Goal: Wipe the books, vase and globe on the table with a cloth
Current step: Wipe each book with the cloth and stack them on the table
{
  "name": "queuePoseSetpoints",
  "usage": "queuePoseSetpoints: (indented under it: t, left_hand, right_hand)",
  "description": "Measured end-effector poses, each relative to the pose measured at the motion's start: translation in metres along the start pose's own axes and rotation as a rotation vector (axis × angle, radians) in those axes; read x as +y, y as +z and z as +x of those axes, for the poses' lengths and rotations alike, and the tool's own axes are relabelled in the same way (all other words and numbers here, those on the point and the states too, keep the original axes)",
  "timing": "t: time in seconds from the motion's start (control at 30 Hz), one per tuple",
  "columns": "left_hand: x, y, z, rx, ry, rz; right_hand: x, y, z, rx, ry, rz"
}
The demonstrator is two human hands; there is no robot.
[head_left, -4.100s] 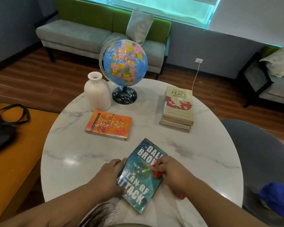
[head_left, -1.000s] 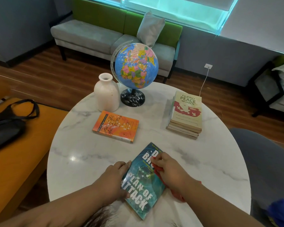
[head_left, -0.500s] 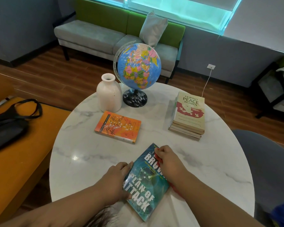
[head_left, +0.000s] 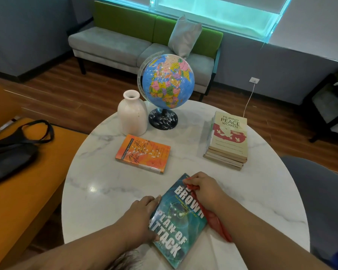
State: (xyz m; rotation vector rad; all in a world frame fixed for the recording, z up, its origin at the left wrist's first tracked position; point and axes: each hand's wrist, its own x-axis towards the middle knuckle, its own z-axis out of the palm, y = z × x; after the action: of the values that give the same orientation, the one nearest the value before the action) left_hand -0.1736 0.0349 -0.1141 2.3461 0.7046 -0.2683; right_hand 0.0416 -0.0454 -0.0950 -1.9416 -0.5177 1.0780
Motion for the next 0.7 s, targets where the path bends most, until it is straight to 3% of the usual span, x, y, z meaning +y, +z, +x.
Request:
queuePoseSetpoints:
  t: [0.13, 0.23, 0.33, 0.4, 0.53, 0.63, 0.7]
  left_hand:
    - [-0.001, 0.000, 0.001, -0.005, -0.001, -0.005]
    - [-0.001, 0.000, 0.001, -0.003, -0.001, 0.004]
    - [-0.001, 0.000, 0.001, -0.001, 0.001, -0.001]
    - [-0.001, 0.000, 0.001, -0.007, 0.001, -0.003]
    - [-0.001, 0.000, 0.001, 0.001, 0.001, -0.008]
    - [-0.001, 0.001, 0.001, 0.006, -0.006, -0.013]
    - [0.000, 0.000, 0.001, 0.004, -0.005, -0.013]
  right_hand:
    - [-0.001, 0.007, 0.006, -0.068, -0.085, -0.301]
    - [-0.001, 0.007, 0.003, -0.130, -0.041, -0.057]
    - [-0.009, 0.003, 0.000, -0.050, 0.056, 0.185]
    - [-0.006, 0.002, 0.001, -0.049, -0.018, 0.010]
    - [0.002, -0.009, -0.007, -0.208, -0.164, -0.413]
    - [0.000, -0.011, -0.010, -0.078, -0.099, -0.087]
    - [0.003, -0.006, -0.014, -0.058, -0.073, -0.038]
